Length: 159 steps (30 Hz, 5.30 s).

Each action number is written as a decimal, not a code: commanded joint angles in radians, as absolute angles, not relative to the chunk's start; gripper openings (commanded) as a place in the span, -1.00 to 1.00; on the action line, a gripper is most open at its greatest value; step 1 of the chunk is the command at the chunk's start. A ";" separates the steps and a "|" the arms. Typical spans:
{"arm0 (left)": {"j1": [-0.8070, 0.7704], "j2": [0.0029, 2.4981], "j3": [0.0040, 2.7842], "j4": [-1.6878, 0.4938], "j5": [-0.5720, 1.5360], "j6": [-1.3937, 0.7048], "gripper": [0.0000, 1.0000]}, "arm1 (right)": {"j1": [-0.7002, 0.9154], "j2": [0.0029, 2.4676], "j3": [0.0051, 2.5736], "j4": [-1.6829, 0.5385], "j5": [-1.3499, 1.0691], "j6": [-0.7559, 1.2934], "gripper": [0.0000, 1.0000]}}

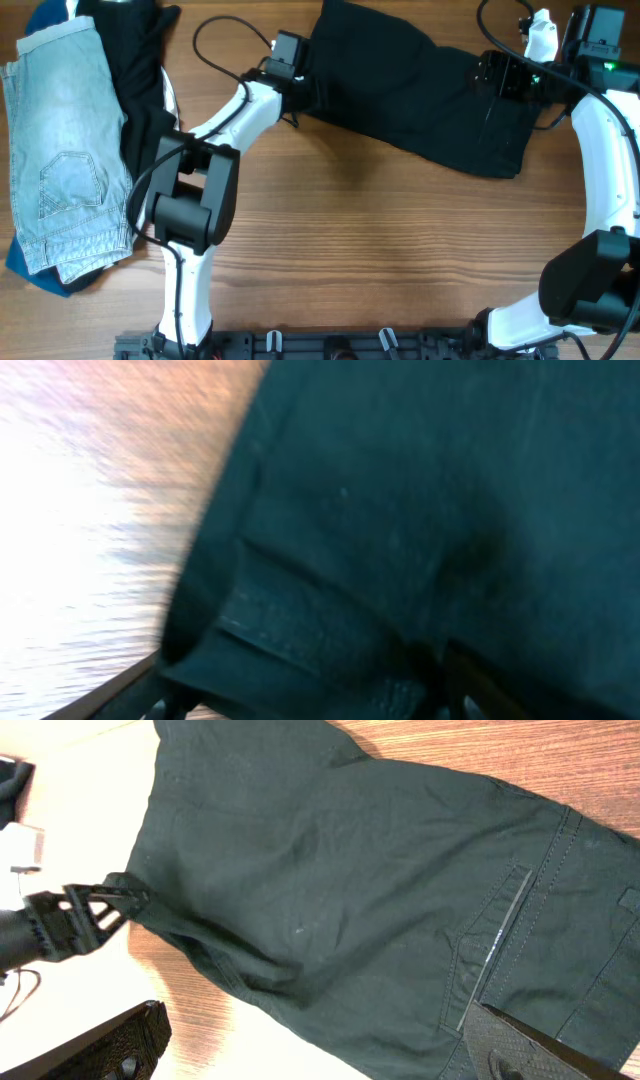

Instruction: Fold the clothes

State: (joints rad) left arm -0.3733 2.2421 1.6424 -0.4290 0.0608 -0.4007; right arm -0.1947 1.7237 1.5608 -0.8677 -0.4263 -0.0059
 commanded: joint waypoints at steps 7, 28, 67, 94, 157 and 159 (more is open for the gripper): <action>-0.361 2.262 1.657 -0.385 0.081 -0.461 0.74 | -0.188 1.719 1.575 -0.862 -0.434 -0.027 0.99; -0.334 2.225 1.657 -0.306 0.101 -0.457 0.20 | -0.188 1.719 1.575 -0.846 -0.435 -0.027 0.99; -0.093 1.885 1.657 -0.649 0.161 -0.455 -0.92 | -0.038 1.719 1.575 -0.999 -0.370 0.052 0.98; -0.031 1.864 1.657 -0.674 0.164 -0.449 -0.92 | 0.123 1.719 1.050 -0.801 -0.153 0.396 0.59; -0.034 1.785 1.710 -0.646 0.037 -0.345 -0.92 | -0.196 1.857 1.847 -0.899 -0.180 0.154 -0.92; -0.050 1.890 1.710 -0.556 0.036 -0.348 -0.92 | -0.194 1.957 1.847 -0.793 -0.181 0.158 -0.92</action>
State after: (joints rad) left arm -0.0589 1.7481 1.7031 -0.6334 0.1215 -0.3714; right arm -0.1665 1.8320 1.8435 -0.8822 -0.2943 0.1761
